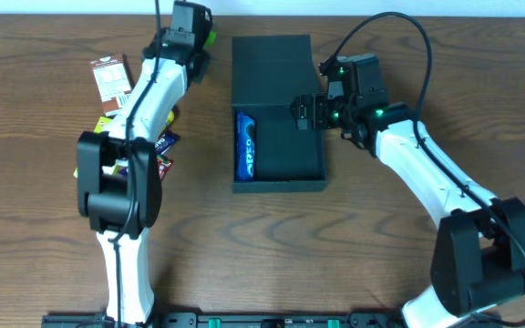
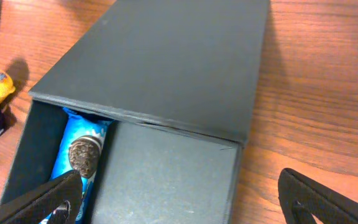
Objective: Pack container
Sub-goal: 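Grasp the green gummy bag with the left gripper, then lower the gummy bag into the box beside the Oreo and release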
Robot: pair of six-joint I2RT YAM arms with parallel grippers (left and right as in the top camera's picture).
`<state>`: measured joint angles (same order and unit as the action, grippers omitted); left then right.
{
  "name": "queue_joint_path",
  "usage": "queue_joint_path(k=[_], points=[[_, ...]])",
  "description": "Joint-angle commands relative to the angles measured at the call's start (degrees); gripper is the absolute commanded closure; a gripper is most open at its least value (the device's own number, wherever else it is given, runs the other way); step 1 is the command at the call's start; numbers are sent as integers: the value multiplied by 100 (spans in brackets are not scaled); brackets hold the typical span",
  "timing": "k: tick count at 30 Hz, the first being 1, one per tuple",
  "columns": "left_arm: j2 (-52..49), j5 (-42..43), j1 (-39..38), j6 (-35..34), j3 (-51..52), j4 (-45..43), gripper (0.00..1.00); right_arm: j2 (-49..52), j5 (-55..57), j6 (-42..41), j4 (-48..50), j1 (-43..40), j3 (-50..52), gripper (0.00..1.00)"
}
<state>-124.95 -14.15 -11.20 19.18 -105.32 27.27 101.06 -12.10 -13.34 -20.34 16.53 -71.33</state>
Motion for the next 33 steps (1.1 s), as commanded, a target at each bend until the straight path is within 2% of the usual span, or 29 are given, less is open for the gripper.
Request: queue_joint_path(k=[1, 10, 14, 24, 29, 33], points=[[623, 52, -11, -166, -225, -9, 95, -142, 11, 55, -2, -131, -90, 1], [1478, 144, -612, -149, -223, 520, 94, -201, 7, -120, -22, -813, -90, 1], [1558, 481, -1235, -116, -223, 1095, 94, -468, 81, 81, -26, -1272, -90, 1], [1556, 503, -2809, -46, -188, 2481, 94, -1056, 522, 424, -94, -2277, -90, 1], [1556, 501, -3106, 39, -2, 2905, 94, -1084, 514, 424, -162, -2505, -90, 1], [1556, 505, -3200, 96, 291, 2894, 94, -1084, 503, 531, -186, -2505, -90, 1]])
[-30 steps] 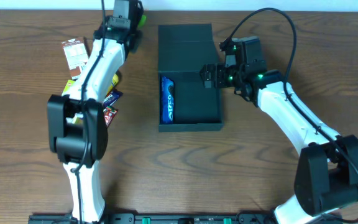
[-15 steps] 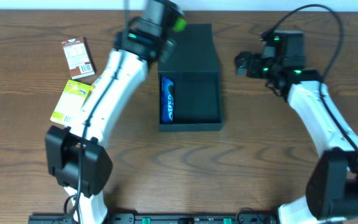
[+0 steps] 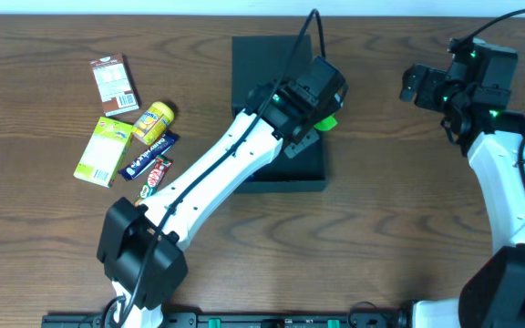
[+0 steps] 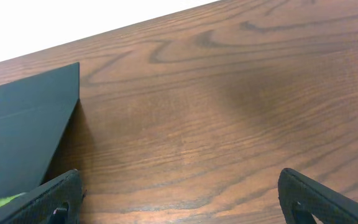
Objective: Pack container
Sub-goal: 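Lower the gummy bag into the box beside the Oreo and release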
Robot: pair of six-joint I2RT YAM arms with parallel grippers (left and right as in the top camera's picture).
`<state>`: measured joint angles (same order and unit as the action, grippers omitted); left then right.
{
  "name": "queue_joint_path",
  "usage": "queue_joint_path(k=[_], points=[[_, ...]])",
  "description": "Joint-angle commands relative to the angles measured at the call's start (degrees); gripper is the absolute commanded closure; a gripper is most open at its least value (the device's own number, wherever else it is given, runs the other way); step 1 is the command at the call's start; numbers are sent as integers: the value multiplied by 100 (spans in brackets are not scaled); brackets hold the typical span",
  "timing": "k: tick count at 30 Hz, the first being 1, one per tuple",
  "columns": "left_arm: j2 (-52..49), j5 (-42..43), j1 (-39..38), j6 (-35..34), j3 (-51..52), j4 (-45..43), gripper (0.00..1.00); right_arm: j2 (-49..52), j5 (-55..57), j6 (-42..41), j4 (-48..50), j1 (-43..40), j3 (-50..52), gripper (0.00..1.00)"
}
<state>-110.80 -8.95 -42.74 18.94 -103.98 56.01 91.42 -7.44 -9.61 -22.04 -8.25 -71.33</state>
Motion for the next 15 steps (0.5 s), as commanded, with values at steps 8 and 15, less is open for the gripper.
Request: queue_joint_path(k=[8, 15], points=[[142, 378, -57, 251, 702, -9, 95, -120, 28, 155, -107, -24, -90, 1], [142, 496, -59, 258, 822, -15, 94, -120, -118, 151, -160, -24, -90, 1]])
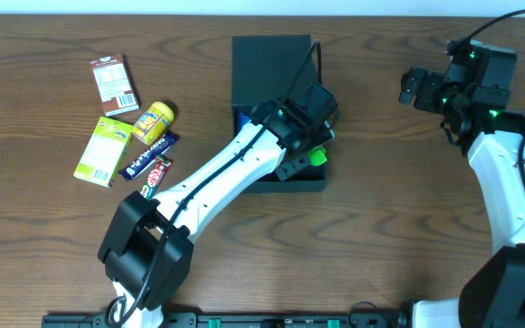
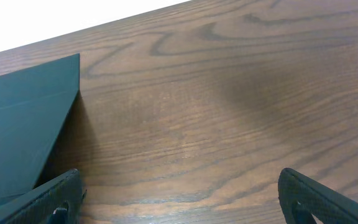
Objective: Pack container
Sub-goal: 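Lower the gummy bag into the box beside the Oreo and release, then press the gummy bag down into the box with the right gripper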
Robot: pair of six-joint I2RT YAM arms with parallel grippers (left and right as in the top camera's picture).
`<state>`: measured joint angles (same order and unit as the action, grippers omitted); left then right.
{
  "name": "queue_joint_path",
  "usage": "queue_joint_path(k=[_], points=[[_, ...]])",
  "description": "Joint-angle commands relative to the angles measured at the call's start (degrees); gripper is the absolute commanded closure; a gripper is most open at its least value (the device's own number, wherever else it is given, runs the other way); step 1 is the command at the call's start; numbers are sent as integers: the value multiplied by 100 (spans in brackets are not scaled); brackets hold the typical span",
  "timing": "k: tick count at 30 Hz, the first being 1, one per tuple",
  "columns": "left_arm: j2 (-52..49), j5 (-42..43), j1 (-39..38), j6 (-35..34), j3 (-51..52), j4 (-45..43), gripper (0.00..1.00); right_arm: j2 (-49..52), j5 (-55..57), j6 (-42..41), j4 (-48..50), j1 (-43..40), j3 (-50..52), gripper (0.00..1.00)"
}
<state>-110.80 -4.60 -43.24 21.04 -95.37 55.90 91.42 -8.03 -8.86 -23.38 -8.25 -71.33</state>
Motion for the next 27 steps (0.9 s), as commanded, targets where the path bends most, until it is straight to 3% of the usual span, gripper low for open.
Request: queue_joint_path(k=[1, 3, 4, 10, 11, 12, 13, 14, 15, 16, 17, 22, 27], points=[[142, 63, -9, 85, -39, -4, 78, -120, -61, 76, -26, -24, -90, 1], [142, 59, 9, 85, -39, -24, 23, -120, -133, 74, -24, -24, -90, 1], [142, 55, 15, 85, -39, -28, 5, -120, -157, 52, -24, -24, -90, 1], [164, -245, 17, 81, -52, -55, 0, -120, -177, -9, -31, -24, -90, 1], [177, -245, 22, 81, -74, -52, 12, -120, -212, -7, -44, -24, -90, 1], [188, -278, 33, 76, -103, -55, 34, -120, -282, -7, -52, -24, -90, 1], [199, -378, 59, 20, -140, -59, 71, -120, -358, -7, -68, -17, -90, 10], [219, -549, 107, -170, -177, -74, 94, -120, -442, 0, -90, -2, -90, 32], [225, -669, 162, -328, -208, -92, 94, -120, -503, 20, -118, 17, -90, 50], [245, -752, 249, -498, -251, -105, 94, -120, -612, 98, -155, 55, -90, 89], [278, -745, 409, -763, -302, -155, 94, -120, -737, 157, -223, 138, -90, 98], [538, 66, 1384, -1810, -315, -660, 94, -120, -852, 649, -680, 955, -90, 99], [546, 1049, 2286, -2022, -315, -903, 94, -68, -588, 1071, -1246, 2282, -90, 99]])
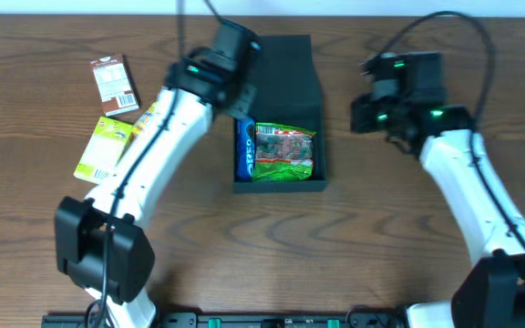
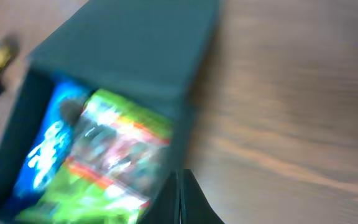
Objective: Pack container
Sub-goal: 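Press the gummy bag down into the box with the right gripper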
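Observation:
The black box (image 1: 279,184) lies mid-table with its lid (image 1: 285,64) folded open at the back. Inside lie a blue cookie pack (image 1: 244,150) on the left and a green snack bag (image 1: 283,151) beside it; the right wrist view, blurred, shows the same bag (image 2: 114,162) and blue pack (image 2: 45,155). My left gripper (image 1: 241,102) is at the box's left rear edge, its fingers not made out. My right gripper (image 2: 182,199) is shut and empty, just right of the box wall; overhead it (image 1: 363,117) hovers right of the box.
Left of the box lie a brown carton (image 1: 114,84) and a light green pack (image 1: 103,148). A yellow item (image 1: 149,120) is half hidden under my left arm. Bare wood (image 1: 399,228) stretches right of and in front of the box.
The green bag now lies in the box, free of my left gripper, which has gone to the box's left rear. My right arm has come in beside the box and its fingers have shut.
First my left gripper was at the table's back with something green while my open right gripper hung over the box holding only the blue pack. Then the right arm stood far right and the left brought the green bag over, then into the box. Now the bag rests there.

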Robot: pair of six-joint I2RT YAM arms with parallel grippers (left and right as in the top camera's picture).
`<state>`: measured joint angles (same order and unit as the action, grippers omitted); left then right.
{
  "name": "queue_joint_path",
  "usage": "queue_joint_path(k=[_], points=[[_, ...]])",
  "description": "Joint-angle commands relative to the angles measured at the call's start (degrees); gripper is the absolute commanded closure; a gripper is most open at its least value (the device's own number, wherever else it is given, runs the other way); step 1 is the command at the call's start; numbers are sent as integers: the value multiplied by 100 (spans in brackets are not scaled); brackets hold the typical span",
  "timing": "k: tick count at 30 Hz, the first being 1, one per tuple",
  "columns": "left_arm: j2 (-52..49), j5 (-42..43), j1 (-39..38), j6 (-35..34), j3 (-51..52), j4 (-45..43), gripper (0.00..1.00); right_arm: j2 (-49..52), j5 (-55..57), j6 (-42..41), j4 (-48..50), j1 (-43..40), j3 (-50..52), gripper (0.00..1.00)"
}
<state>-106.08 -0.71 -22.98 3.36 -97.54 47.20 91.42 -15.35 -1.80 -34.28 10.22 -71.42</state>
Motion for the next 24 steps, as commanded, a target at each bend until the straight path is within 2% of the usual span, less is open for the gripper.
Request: queue_joint_path(k=[1, 6, 16, 24], points=[[74, 739, 348, -254, -98, -48, 94, -28, 258, 367, -293, 599, -81, 99], [74, 1126, 741, -251, -98, -186, 94, 280, 81, 623, -885, 1215, -79, 99], [74, 1257, 846, -205, -98, -247, 94, 1294, -50, 619, -879, 1904, -79, 99], [72, 1215, 846, -157, -98, -245, 95, 1749, -133, 621, -949, 2020, -79, 99]])
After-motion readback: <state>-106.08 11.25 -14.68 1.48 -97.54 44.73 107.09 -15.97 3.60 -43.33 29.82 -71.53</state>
